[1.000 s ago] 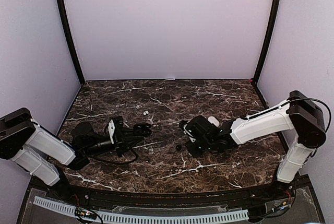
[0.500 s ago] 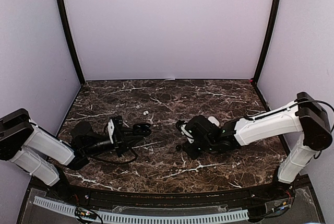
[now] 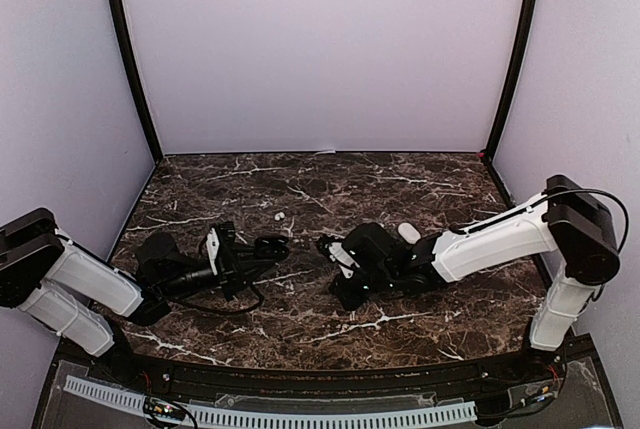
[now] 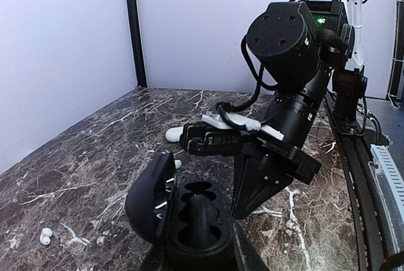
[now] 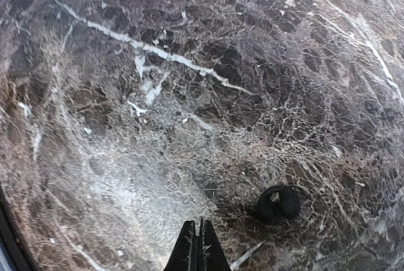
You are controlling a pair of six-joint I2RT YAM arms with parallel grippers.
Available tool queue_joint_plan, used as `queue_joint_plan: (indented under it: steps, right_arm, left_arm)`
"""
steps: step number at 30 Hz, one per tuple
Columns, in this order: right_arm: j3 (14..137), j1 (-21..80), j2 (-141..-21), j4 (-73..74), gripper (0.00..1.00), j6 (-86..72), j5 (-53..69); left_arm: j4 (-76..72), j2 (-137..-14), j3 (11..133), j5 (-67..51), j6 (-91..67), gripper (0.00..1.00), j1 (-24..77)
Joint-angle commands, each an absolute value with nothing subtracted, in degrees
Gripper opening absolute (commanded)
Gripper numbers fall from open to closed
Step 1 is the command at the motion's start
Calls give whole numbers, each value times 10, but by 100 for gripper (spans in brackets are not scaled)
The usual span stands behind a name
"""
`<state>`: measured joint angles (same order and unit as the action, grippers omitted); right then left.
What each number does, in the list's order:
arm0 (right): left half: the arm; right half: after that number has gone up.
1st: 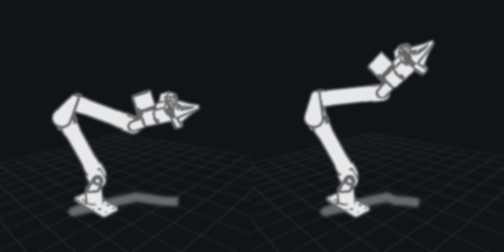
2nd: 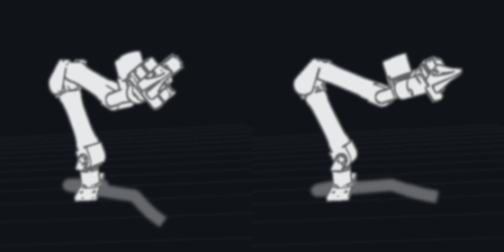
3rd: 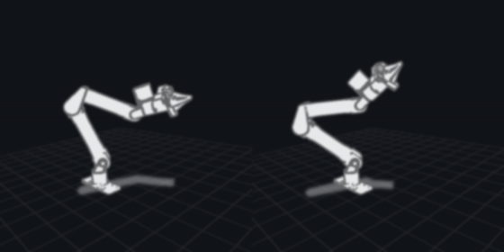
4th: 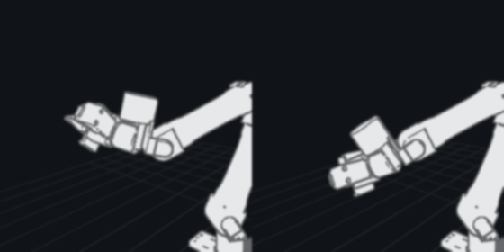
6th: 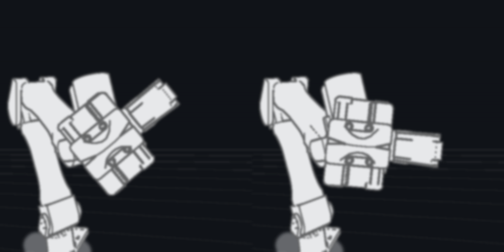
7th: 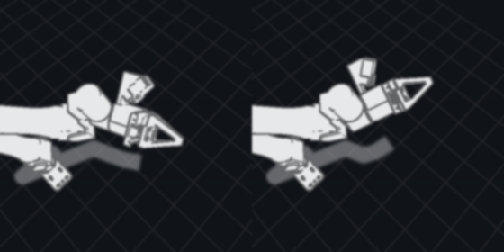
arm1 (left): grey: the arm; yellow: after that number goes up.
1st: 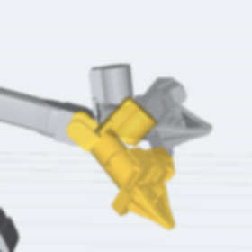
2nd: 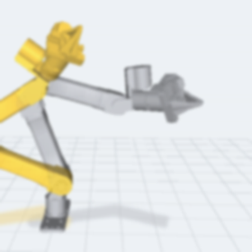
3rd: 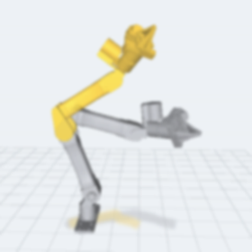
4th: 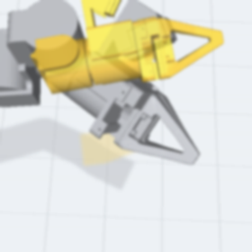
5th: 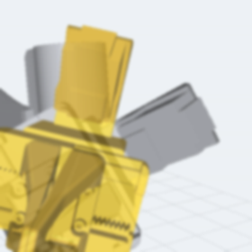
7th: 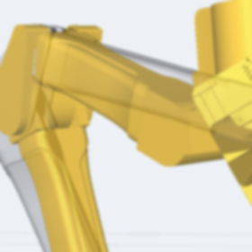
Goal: Insert the wireless bluetooth earbuds into the charging case
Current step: Adjust the right earbud at the center of the board.
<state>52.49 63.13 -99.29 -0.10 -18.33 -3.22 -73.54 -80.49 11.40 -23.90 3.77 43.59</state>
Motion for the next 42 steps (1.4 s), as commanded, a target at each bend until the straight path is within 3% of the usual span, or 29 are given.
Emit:
queue_joint_plan:
  steps: [1,14,42]
  right_arm:
    - [546,636,-1023,-14,0,-196,-56]
    - [535,614,-1037,20,0,-205,-148]
    - [498,544,-1013,4,0,-191,-118]
  left_arm:
    - [-739,-790,98,-233,37,13,432]
    - [-737,-788,97,-232,37,13,432]
    - [-736,-791,98,-231,38,13,432]
